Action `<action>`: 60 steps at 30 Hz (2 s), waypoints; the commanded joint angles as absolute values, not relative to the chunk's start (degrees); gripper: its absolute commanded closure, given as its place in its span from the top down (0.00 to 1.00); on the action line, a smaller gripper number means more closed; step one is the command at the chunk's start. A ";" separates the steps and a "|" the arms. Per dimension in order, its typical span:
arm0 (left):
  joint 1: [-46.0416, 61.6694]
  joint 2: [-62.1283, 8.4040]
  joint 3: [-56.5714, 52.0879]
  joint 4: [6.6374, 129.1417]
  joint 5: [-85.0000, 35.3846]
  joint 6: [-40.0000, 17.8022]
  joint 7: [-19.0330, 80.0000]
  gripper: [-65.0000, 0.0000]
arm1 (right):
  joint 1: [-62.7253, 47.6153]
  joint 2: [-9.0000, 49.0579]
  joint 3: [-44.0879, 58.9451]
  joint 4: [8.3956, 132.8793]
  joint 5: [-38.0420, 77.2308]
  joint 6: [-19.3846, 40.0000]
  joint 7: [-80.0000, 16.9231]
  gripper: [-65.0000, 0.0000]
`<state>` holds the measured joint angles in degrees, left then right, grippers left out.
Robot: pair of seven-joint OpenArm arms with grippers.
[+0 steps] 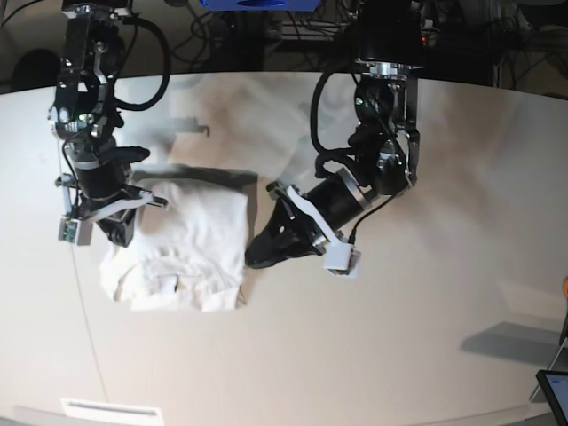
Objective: Fold the T-shirt properly
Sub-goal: 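Press the shirt edge with the left gripper to square the bundle, then lower both grippers onto the shirt and press its sides inward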
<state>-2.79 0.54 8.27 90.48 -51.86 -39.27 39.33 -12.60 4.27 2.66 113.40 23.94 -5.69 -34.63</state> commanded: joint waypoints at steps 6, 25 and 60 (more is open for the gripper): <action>-6.64 -1.01 9.19 84.09 -57.27 -40.00 38.02 0.00 | -11.91 4.97 4.70 114.07 35.82 -3.38 -33.19 0.06; -6.90 -1.10 13.85 78.55 -57.27 -40.00 43.12 0.00 | -7.43 4.97 11.30 101.05 49.54 -2.95 -41.27 0.06; -10.77 0.13 13.32 73.27 -42.24 -40.00 39.34 0.00 | -6.99 8.13 11.38 97.54 49.54 7.34 -42.86 0.06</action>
<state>-9.26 -0.25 13.41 71.99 -40.66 -39.42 40.77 -8.05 7.62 11.25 96.25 48.27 6.46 -43.77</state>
